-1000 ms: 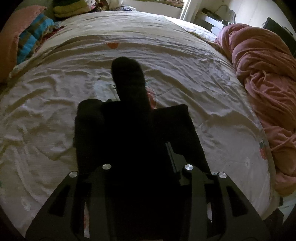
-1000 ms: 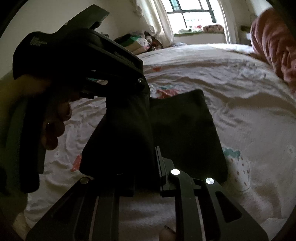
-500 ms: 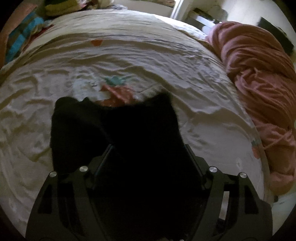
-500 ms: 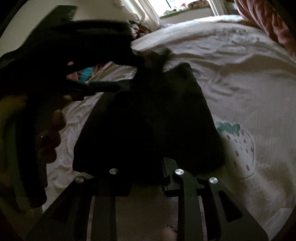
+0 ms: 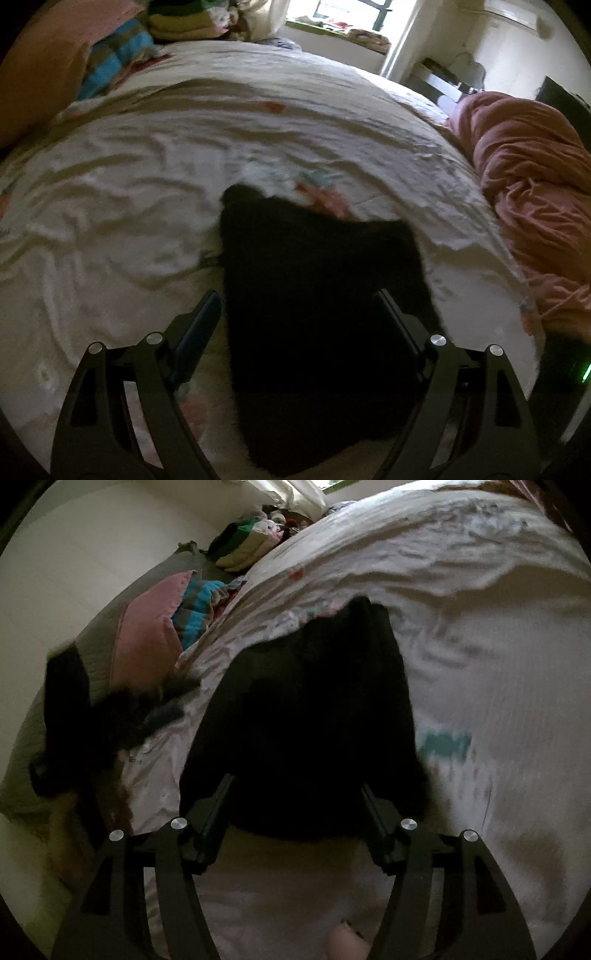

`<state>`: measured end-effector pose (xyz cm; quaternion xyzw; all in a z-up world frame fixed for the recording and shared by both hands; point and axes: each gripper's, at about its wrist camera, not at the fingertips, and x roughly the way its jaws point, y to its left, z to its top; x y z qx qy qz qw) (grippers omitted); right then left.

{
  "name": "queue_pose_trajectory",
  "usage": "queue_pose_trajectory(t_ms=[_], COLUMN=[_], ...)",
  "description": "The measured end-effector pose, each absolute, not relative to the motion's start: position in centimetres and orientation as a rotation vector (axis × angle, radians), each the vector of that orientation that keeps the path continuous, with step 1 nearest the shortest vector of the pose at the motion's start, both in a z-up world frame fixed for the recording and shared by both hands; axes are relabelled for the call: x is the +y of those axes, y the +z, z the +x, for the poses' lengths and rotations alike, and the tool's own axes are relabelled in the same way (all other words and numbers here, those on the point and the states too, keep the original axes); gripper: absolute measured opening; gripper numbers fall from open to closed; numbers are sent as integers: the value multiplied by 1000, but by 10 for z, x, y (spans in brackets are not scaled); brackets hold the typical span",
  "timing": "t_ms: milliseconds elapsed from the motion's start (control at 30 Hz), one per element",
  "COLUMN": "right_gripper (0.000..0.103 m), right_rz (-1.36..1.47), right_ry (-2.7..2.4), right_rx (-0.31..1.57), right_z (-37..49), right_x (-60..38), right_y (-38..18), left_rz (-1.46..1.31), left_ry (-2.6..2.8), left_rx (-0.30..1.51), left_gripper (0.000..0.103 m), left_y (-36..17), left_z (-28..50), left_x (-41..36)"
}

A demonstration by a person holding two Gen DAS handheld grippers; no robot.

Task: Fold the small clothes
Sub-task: 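Lift the shirt edge with both tools and fold it over onto itself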

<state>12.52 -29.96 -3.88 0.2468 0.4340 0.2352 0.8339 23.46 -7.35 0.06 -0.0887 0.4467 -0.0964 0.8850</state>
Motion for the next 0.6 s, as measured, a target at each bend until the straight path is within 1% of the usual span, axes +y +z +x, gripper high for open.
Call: queue_pose_trajectory(t_ms=[67, 267, 333, 400, 433, 467, 500, 600], right_gripper=[68, 69, 68, 64, 51, 26, 17, 15], right_rz=[528, 532, 536, 541, 516, 487, 426, 375], right_ry=[522, 533, 527, 538, 530, 520, 508, 521], right_rx=[939, 1011, 1026, 1037, 1047, 1050, 1034, 961], right_z=[140, 195, 212, 223, 231, 233, 235, 236], right_x=[-301, -301, -299, -297, -293, -289, -284, -285], right_y=[-33, -34, -39, -41, -41, -40, -35, -15], left_rz=[-183, -186, -197, -195, -191, -187, -189, -190], left_ry=[-189, -175, -180, -181, -181, -178, -177, -196], left_rx=[938, 953, 957, 955, 955, 956, 957, 954], left_gripper=[76, 77, 77, 77, 77, 77, 77, 77], left_y=[-8, -25, -28, -29, -29, -29, -29, -25], left_z=[229, 218, 218, 218, 219, 220, 220, 220], left_x=[-67, -56, -53, -53, -53, -54, -54, -60])
